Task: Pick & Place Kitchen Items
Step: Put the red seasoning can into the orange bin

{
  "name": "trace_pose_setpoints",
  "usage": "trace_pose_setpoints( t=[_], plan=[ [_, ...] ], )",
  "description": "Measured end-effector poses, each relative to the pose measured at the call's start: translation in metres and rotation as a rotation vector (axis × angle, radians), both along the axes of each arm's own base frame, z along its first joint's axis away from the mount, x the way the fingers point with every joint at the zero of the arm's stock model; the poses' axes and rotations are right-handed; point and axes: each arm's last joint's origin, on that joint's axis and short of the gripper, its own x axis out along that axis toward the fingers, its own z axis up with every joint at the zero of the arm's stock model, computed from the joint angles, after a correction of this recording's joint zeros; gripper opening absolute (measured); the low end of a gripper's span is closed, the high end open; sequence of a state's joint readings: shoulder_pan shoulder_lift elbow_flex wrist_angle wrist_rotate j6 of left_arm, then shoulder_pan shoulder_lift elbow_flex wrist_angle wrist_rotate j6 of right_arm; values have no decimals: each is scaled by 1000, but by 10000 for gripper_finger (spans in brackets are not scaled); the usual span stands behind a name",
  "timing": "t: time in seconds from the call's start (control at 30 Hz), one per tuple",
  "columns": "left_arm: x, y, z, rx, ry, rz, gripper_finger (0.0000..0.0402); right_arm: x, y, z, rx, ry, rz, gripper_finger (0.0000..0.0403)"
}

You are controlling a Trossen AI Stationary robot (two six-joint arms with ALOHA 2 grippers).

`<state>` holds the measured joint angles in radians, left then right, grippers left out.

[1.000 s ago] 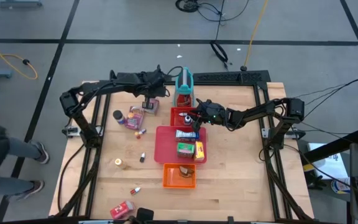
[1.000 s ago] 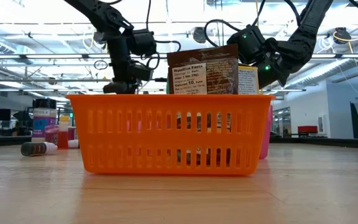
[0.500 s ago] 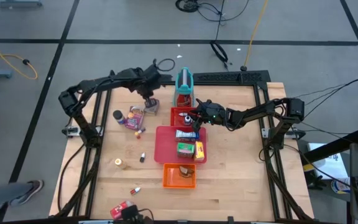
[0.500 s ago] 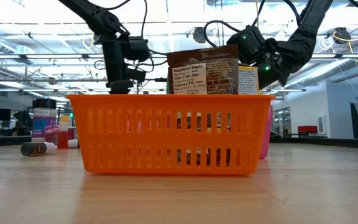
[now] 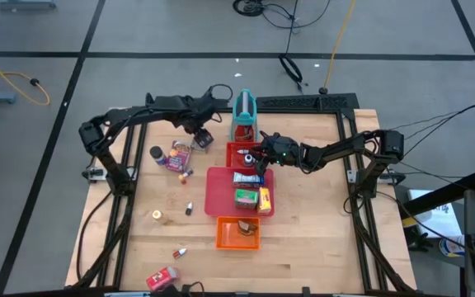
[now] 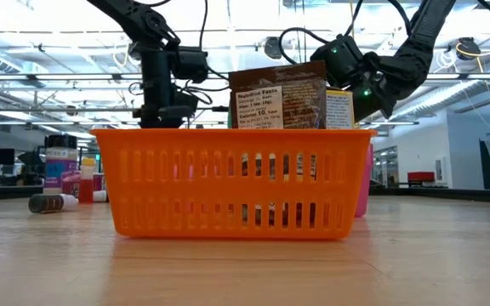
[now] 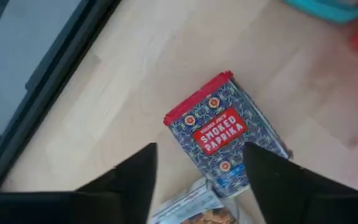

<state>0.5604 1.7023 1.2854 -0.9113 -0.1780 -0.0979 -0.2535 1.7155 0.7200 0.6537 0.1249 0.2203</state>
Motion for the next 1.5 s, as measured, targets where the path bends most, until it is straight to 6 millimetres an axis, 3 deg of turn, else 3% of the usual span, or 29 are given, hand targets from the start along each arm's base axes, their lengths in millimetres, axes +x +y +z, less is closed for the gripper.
trace_pose_setpoints(
  t=[0.23,0.47,0.67,0.87,1.0,1.33,1.5],
  plan=[
    [11,-20,0,-6,-19,30,327,0,0,0,-4,2,2,105],
    [15,-27,0,-37,-71,175,363,0,0,0,4,-1,-1,105],
    [10,-20,-3,-124,-125,301,364,1,2,0,30,-8,54,105],
    [-3,-10,-20,-135,-118,413,358,0,2,-1,59,-10,59,105],
    [-4,-8,-29,-155,-162,415,362,0,2,-1,62,-8,58,105],
    [0,0,-27,-112,-235,417,363,0,3,-1,83,-11,48,105],
    [1,4,-40,-114,-182,420,363,0,3,-1,84,-11,48,105]
  ],
)
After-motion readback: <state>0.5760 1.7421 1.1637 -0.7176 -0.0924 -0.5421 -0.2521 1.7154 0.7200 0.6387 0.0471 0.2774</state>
